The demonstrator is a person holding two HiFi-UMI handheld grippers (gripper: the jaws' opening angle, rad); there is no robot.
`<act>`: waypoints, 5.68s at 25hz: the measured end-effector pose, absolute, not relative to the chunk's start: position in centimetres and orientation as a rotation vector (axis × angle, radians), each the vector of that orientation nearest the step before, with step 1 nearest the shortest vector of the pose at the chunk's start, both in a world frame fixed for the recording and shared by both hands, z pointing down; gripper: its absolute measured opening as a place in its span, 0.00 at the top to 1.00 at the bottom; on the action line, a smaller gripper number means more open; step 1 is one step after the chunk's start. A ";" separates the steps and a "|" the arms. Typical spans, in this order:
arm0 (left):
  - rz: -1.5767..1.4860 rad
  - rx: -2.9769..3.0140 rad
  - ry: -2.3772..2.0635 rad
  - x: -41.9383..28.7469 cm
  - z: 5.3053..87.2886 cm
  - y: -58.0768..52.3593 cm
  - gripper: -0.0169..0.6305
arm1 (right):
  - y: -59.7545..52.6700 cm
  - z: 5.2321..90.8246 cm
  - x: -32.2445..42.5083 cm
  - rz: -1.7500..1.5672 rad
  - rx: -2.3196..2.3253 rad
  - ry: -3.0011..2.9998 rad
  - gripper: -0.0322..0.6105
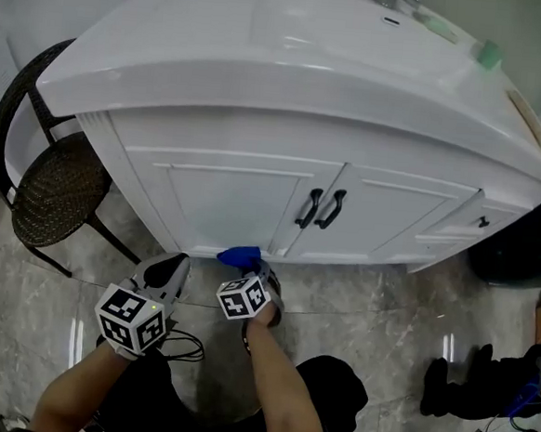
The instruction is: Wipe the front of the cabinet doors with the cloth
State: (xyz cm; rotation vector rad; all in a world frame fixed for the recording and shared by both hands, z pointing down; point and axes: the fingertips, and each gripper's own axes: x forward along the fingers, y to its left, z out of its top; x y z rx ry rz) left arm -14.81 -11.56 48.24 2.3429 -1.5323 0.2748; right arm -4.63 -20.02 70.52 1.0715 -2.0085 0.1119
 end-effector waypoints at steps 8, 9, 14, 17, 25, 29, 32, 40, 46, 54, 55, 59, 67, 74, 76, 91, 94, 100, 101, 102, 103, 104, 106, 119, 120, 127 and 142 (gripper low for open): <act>0.258 2.404 -1.457 -10.5 47.8 -13.3 0.97 | -22.0 68.7 3.1 0.181 1.168 -1.899 0.87; 0.264 2.411 -1.451 -10.0 47.8 -13.5 0.97 | -22.0 68.2 3.6 0.185 1.168 -1.895 0.87; 0.239 2.456 -1.444 -7.6 45.6 -14.8 0.97 | -22.2 62.0 6.0 0.303 1.272 -2.014 0.87; 0.221 2.509 -1.452 -6.4 43.3 -15.4 0.97 | -20.8 56.1 6.2 0.290 1.294 -2.185 0.87; 0.066 2.591 -1.571 -4.2 37.6 -16.0 0.97 | -15.5 38.7 6.5 -0.132 1.324 -2.673 0.87; -0.021 2.635 -1.591 -1.6 35.8 -15.8 0.97 | -17.1 32.6 8.4 -0.275 1.462 -2.730 0.87; -0.057 2.674 -1.611 0.1 34.6 -15.4 0.97 | -18.9 29.5 9.4 -0.374 1.549 -2.747 0.87; 0.013 2.710 -1.602 4.2 35.1 -15.3 0.97 | -22.9 30.6 13.9 -0.248 1.584 -2.744 0.87; 0.065 2.742 -1.591 6.1 36.0 -15.4 0.97 | -25.5 30.3 22.9 -0.265 1.765 -2.633 0.87; 0.029 2.744 -1.533 9.0 36.1 -15.9 0.97 | -27.1 30.5 32.8 -0.169 1.988 -2.490 0.87; 0.027 2.740 -1.536 9.0 36.2 -15.9 0.97 | -27.0 30.5 32.9 -0.153 1.989 -2.505 0.87; 0.027 2.712 -1.550 9.0 37.0 -16.2 0.97 | -25.4 30.8 31.7 -0.097 1.996 -2.533 0.87; -0.015 2.594 -1.627 5.0 37.6 -16.4 0.97 | -22.0 32.8 17.6 -0.210 1.690 -2.702 0.87; -0.014 2.582 -1.623 4.3 37.8 -15.7 0.97 | -22.2 37.1 11.0 -0.100 1.526 -2.694 0.87; -0.012 2.588 -1.621 4.1 37.8 -15.6 0.97 | -22.5 37.2 10.7 -0.114 1.535 -2.680 0.87; 0.005 2.583 -1.576 6.3 38.2 -16.0 0.97 | -26.3 37.3 22.1 -0.246 1.622 -2.467 0.87; 0.009 2.573 -1.574 6.3 38.6 -15.9 0.97 | -26.9 37.8 25.0 -0.242 1.667 -2.401 0.87; 0.028 2.576 -1.572 6.7 39.4 -15.9 0.97 | -27.0 38.4 31.5 -0.272 1.887 -2.297 0.87; 0.029 2.572 -1.573 6.6 39.7 -15.9 0.97 | -27.1 38.6 32.6 -0.245 1.943 -2.278 0.87; 0.032 2.566 -1.573 6.4 39.9 -15.9 0.97 | -27.1 38.8 33.7 -0.202 2.002 -2.252 0.87; 0.038 2.561 -1.571 6.2 40.3 -15.8 0.97 | -27.2 39.2 34.7 -0.153 2.053 -2.224 0.87; 0.046 2.558 -1.565 6.1 40.6 -15.6 0.97 | -27.2 39.6 35.3 -0.111 2.088 -2.204 0.87; 0.061 2.554 -1.556 5.9 41.2 -15.3 0.97 | -27.0 39.7 35.5 -0.081 2.113 -2.204 0.87; 0.050 2.522 -1.567 4.4 42.3 -15.3 0.97 | -22.5 39.4 18.6 -0.109 1.659 -2.633 0.87; 0.045 2.529 -1.568 4.4 42.1 -15.4 0.97 | -22.3 39.9 17.5 -0.102 1.610 -2.647 0.87; 0.055 2.529 -1.582 3.6 42.6 -16.3 0.97 | -21.7 44.1 9.8 -0.103 1.332 -2.650 0.87; 0.116 2.515 -1.551 4.1 45.1 -15.5 0.97 | -26.4 46.1 22.6 -0.192 1.633 -2.412 0.87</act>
